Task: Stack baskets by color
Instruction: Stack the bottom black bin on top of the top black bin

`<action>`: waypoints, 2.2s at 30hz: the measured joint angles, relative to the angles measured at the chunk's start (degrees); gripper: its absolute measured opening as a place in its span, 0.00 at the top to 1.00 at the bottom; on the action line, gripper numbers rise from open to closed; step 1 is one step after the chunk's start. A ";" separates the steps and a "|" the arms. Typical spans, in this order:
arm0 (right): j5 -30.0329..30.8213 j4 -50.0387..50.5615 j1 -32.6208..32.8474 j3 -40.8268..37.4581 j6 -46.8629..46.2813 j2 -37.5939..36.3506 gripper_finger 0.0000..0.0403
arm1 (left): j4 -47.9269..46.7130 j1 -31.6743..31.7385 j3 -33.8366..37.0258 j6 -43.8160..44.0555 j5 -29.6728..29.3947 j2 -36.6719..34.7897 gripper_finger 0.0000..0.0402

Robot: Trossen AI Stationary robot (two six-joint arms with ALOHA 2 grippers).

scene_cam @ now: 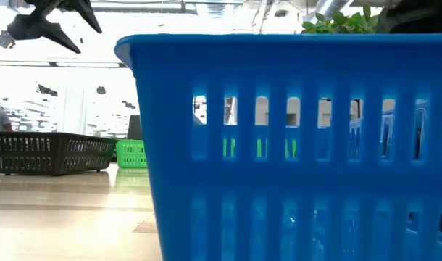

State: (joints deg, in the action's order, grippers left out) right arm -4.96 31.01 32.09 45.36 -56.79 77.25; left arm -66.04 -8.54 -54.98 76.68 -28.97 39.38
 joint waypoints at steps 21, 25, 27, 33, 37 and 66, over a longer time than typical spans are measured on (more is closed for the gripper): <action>-2.68 -4.09 1.25 0.57 1.97 11.60 0.47 | -0.55 0.00 0.00 0.97 -1.07 0.00 0.31; -4.27 -4.22 1.27 1.58 1.04 13.16 0.69 | -0.49 0.00 0.00 1.13 -1.05 0.00 0.31; -4.55 -3.88 1.27 2.06 0.14 13.14 0.85 | -0.47 0.00 0.00 1.11 -1.02 0.00 0.31; -4.37 0.29 1.54 4.25 -4.20 9.10 0.97 | -0.46 0.00 0.00 1.04 -0.85 0.00 0.31; -3.58 2.77 1.85 5.16 -8.10 2.45 0.98 | -0.44 -0.01 0.00 0.94 -0.85 0.00 0.31; 24.86 30.81 -38.76 5.09 -15.39 -15.00 0.99 | -0.46 0.00 0.00 0.00 -2.86 0.00 0.31</action>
State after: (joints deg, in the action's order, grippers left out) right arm 19.91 61.83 -6.67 50.46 -72.18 62.25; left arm -66.50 -8.54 -54.98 76.68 -31.83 39.38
